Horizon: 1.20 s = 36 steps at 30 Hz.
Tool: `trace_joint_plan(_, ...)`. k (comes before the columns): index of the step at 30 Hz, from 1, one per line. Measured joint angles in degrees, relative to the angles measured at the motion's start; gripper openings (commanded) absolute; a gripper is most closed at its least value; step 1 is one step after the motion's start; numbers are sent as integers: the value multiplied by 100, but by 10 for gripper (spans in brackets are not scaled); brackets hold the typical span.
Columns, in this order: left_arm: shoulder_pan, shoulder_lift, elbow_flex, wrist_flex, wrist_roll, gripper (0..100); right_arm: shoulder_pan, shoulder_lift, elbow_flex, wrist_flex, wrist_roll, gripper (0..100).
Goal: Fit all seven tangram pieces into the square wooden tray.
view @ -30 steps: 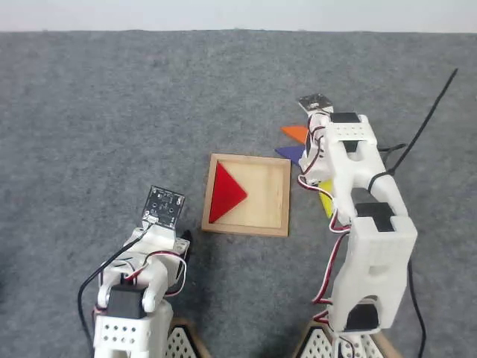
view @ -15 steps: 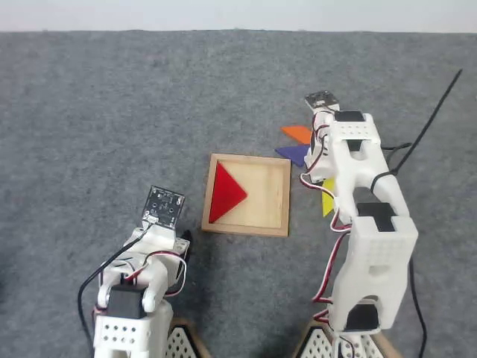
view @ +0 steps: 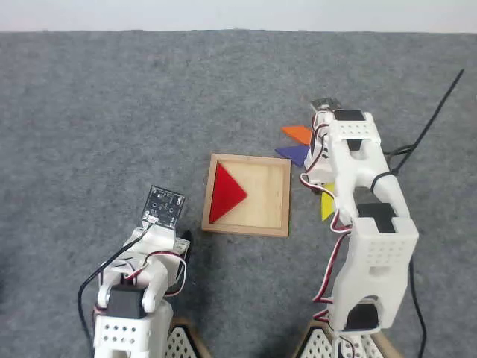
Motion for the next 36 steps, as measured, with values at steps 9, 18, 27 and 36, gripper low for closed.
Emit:
trace_joint_plan(9, 0, 0, 0, 0, 0, 137, -18, -105, 492, -246, -484, 374)
trace_joint_plan(18, 0, 0, 0, 0, 0, 137, -26, -193, 695, -501, -484, 362)
trace_joint_plan(27, 0, 0, 0, 0, 0, 137, -26, -123, 659, -501, -501, 351)
trace_joint_plan(36, 0, 0, 0, 0, 0, 137, -26, -114, 659, -554, -501, 299)
